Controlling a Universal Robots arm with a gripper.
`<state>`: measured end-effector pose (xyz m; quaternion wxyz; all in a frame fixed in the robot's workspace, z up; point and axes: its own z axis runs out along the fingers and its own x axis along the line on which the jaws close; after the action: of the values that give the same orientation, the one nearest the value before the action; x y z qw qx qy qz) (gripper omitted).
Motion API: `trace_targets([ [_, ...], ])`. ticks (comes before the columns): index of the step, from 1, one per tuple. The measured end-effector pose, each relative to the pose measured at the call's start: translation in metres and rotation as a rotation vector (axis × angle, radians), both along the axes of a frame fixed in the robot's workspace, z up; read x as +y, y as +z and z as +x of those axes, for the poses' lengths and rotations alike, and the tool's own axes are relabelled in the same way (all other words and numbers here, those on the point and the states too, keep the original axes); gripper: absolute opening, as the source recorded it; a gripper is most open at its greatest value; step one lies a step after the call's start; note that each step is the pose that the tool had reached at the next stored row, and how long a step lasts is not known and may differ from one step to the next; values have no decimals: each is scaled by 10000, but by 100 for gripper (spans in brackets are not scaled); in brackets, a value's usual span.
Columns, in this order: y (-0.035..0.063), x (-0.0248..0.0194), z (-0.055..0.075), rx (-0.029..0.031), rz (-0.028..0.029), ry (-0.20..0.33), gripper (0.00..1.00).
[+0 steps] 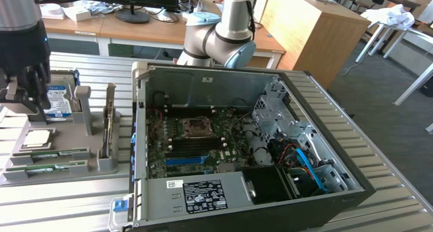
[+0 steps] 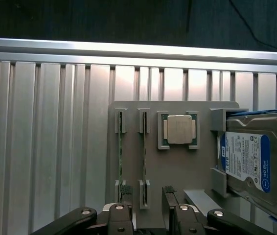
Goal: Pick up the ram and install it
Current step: 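Pick up the ram and move it above insertion slot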
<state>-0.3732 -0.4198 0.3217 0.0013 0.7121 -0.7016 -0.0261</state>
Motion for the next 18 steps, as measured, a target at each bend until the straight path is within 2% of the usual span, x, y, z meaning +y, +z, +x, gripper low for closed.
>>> trace_targets([
  [18,-226,0,-21,-35,0,0,37],
])
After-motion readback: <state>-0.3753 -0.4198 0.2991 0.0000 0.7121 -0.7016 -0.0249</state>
